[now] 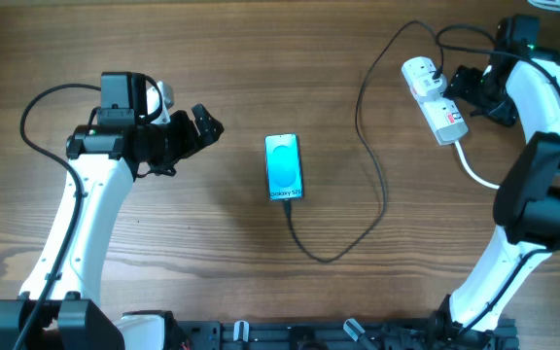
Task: Plug charger to phone and switch on socket
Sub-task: 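Move the right gripper to the switch on the white power strip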
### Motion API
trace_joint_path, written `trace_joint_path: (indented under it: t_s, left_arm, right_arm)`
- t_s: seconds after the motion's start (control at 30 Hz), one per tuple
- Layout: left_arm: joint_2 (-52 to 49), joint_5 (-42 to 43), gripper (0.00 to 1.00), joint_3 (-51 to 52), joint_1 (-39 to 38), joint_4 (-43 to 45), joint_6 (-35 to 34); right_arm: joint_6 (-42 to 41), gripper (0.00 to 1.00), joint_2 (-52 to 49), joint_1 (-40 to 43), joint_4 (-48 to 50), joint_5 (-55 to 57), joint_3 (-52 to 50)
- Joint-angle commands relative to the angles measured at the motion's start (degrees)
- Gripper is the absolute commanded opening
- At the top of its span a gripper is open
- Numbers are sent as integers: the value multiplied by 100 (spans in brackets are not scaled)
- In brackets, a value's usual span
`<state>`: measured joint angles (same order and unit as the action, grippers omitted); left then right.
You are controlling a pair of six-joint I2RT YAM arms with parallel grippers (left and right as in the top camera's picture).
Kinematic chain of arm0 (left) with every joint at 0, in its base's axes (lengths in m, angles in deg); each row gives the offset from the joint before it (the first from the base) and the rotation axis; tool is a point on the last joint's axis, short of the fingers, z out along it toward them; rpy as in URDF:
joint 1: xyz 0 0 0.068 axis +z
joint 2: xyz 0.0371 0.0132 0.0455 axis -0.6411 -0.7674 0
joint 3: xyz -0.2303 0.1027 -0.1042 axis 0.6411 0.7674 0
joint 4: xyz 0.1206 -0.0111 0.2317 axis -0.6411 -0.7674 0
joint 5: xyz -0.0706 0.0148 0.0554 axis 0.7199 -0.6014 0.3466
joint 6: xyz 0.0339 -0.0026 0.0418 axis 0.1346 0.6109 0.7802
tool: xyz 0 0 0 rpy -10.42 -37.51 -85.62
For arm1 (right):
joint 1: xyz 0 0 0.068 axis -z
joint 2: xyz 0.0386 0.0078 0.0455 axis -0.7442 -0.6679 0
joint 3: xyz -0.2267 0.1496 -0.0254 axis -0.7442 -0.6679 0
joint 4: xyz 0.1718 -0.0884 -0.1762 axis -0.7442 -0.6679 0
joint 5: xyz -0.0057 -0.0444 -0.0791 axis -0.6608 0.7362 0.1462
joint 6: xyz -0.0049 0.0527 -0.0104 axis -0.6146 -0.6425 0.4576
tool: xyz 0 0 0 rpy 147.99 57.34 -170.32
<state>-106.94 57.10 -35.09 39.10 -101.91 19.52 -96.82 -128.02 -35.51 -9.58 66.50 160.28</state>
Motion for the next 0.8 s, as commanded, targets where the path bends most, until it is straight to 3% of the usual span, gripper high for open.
trace_joint_path:
  t_s: [0.0, 0.77]
  left_arm:
    - [44, -55, 100, 0, 20, 15, 109]
    - [44, -55, 100, 0, 20, 15, 109]
  right_arm:
    - [109, 100, -208, 4, 173, -24, -72]
    - [-59, 99, -557, 4, 778, 302, -74]
